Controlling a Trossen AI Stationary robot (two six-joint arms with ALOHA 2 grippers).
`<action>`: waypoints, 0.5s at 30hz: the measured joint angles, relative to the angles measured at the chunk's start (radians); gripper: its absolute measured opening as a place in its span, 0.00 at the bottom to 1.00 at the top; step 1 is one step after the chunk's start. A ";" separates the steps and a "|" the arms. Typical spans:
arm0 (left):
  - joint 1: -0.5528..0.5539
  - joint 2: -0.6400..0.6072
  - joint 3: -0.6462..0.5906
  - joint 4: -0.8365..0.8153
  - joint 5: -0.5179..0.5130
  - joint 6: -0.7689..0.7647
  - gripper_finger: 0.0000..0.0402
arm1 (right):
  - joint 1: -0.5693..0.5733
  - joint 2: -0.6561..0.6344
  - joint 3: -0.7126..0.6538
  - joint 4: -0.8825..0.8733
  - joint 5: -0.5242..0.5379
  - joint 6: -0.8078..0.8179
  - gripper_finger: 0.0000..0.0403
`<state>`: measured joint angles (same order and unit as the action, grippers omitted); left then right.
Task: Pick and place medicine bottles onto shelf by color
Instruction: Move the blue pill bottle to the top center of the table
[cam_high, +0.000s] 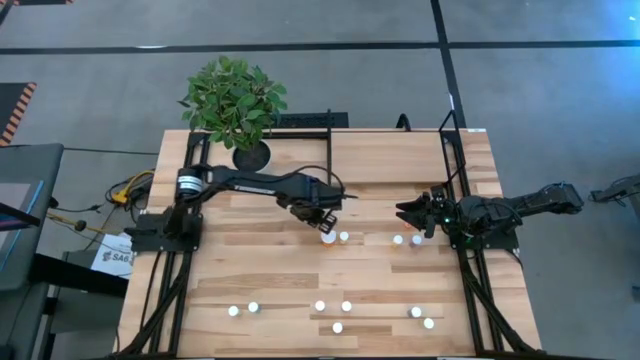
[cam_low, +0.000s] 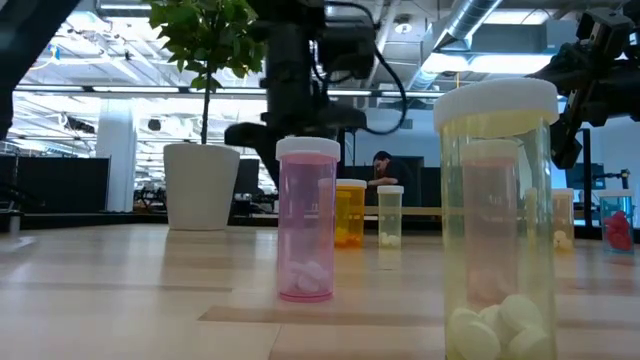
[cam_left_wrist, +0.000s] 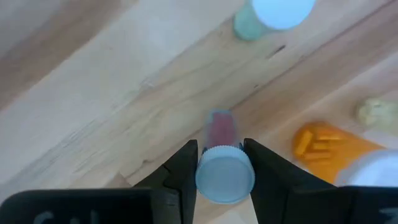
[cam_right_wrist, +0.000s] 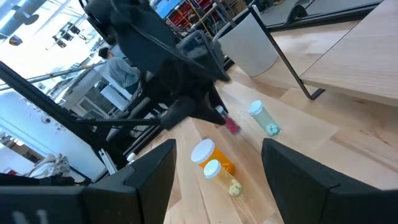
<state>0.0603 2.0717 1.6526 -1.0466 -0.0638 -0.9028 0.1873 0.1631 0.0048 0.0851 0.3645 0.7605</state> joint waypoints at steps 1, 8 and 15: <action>0.001 0.015 0.019 -0.009 0.006 0.007 0.24 | 0.000 0.000 0.000 0.000 0.000 0.000 0.65; 0.007 0.060 0.094 -0.017 -0.010 0.068 0.24 | 0.000 0.000 0.000 0.000 0.000 0.000 0.65; 0.010 0.064 0.092 -0.001 -0.057 0.069 0.24 | 0.000 0.000 0.000 0.000 0.000 0.000 0.65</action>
<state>0.0704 2.1361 1.7446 -1.0473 -0.1209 -0.8342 0.1875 0.1631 0.0048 0.0849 0.3645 0.7605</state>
